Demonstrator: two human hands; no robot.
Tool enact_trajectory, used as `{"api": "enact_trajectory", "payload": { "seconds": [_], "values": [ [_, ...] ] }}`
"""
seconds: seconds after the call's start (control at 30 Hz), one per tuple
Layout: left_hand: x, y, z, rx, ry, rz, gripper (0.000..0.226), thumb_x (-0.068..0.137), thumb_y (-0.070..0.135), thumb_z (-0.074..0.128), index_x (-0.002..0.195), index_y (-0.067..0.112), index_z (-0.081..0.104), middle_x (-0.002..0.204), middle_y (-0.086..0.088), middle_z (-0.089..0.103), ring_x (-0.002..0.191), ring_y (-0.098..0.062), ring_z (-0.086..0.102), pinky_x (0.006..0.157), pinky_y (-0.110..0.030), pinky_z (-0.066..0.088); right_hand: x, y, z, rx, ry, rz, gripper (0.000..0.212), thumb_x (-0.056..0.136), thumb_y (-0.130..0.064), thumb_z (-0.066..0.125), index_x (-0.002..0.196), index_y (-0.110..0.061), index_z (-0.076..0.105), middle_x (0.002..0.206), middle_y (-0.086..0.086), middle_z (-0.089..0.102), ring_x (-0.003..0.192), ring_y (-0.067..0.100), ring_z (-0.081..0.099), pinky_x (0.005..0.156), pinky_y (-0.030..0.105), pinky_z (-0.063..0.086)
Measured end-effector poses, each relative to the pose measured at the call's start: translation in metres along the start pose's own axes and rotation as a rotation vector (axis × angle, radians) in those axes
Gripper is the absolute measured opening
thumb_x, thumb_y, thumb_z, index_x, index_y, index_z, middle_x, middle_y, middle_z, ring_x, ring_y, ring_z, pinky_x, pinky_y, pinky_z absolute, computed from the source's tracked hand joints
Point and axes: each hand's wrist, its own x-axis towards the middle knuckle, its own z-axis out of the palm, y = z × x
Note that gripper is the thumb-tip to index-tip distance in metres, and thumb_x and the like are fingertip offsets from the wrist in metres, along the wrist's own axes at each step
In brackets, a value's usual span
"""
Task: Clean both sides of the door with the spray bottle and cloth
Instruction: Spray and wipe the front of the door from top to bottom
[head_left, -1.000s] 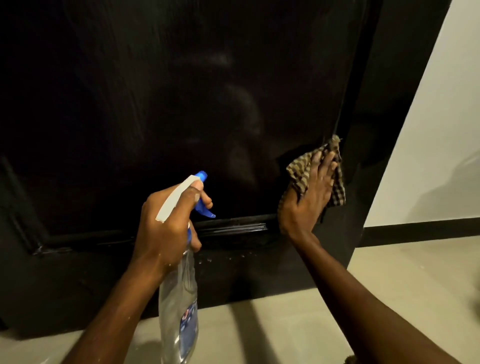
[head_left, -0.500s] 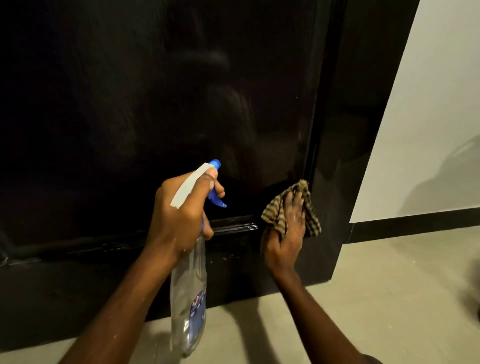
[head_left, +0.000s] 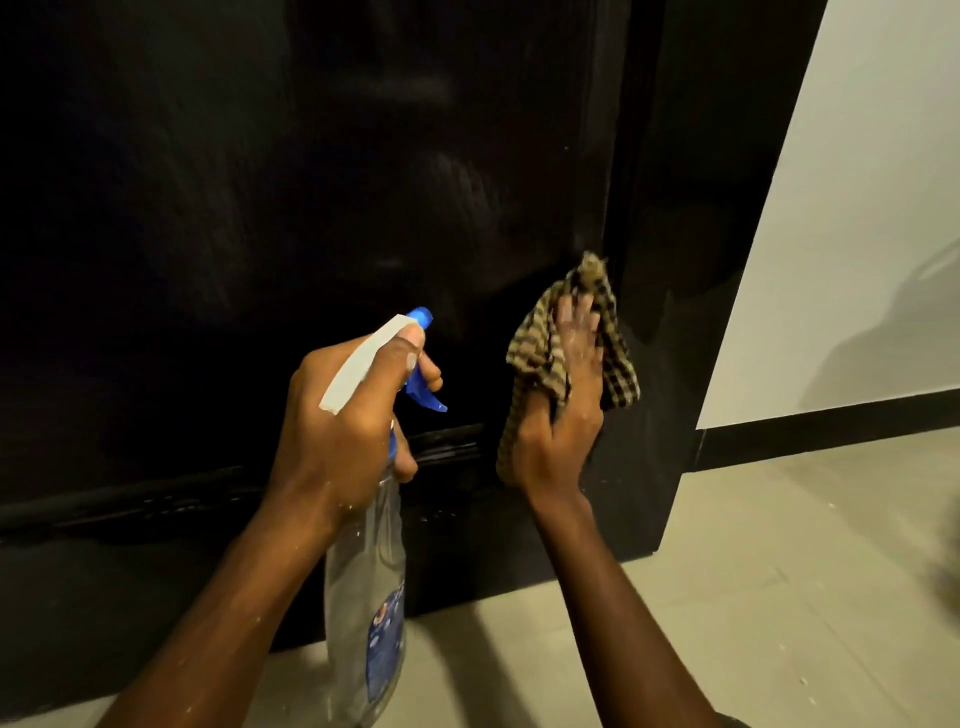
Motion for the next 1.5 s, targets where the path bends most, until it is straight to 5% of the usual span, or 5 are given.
{"api": "enact_trajectory", "payload": {
  "seconds": [0.6, 0.77, 1.03, 1.33, 1.5],
  "values": [
    [0.005, 0.014, 0.087, 0.15, -0.303, -0.141, 0.043, 0.096, 0.046, 0.052, 0.076, 0.013, 0.07, 0.074, -0.01, 0.072, 0.035, -0.022, 0.056, 0.041, -0.029, 0.046, 0.031, -0.025, -0.101, 0.969, 0.828, 0.731, 0.06, 0.104, -0.016, 0.037, 0.058, -0.019, 0.076, 0.064, -0.009, 0.069, 0.059, 0.004, 0.066, 0.055, 0.017, 0.051],
    [0.007, 0.006, 0.092, 0.217, -0.297, -0.166, 0.041, 0.098, 0.041, 0.051, 0.074, 0.011, 0.067, 0.067, -0.013, 0.069, 0.033, -0.011, 0.052, 0.039, -0.025, 0.044, 0.035, -0.019, -0.094, 0.742, 0.741, 0.606, 0.016, 0.099, -0.025, 0.05, 0.106, -0.02, 0.064, 0.092, -0.012, 0.071, 0.084, -0.002, 0.066, 0.079, 0.015, 0.05],
    [0.007, -0.004, 0.069, 0.06, -0.159, -0.123, 0.044, 0.098, 0.041, 0.051, 0.075, 0.006, 0.066, 0.072, -0.011, 0.069, 0.034, -0.022, 0.052, 0.039, -0.027, 0.041, 0.046, 0.045, -0.04, -0.479, 0.005, -0.11, 0.063, 0.101, -0.047, 0.035, 0.159, -0.027, 0.019, 0.168, 0.007, 0.013, 0.155, 0.015, -0.003, 0.124, 0.042, -0.001],
    [0.007, -0.012, 0.068, 0.075, -0.199, -0.095, 0.046, 0.09, 0.049, 0.046, 0.073, 0.012, 0.067, 0.075, -0.008, 0.069, 0.035, -0.025, 0.053, 0.038, -0.033, 0.047, -0.03, 0.093, -0.041, -0.199, 0.558, 0.629, 0.071, 0.099, -0.037, 0.037, 0.161, -0.01, 0.015, 0.169, 0.01, 0.011, 0.153, 0.014, 0.008, 0.125, 0.034, 0.005],
    [0.006, -0.015, 0.071, 0.081, -0.202, -0.091, 0.046, 0.09, 0.048, 0.046, 0.073, 0.011, 0.066, 0.076, -0.008, 0.069, 0.036, -0.029, 0.056, 0.038, -0.033, 0.046, 0.005, 0.053, -0.019, -0.23, 0.359, 0.419, 0.075, 0.099, -0.043, 0.04, 0.162, -0.018, 0.007, 0.169, 0.01, 0.001, 0.151, 0.009, -0.002, 0.123, 0.035, -0.001]
  ]
}}
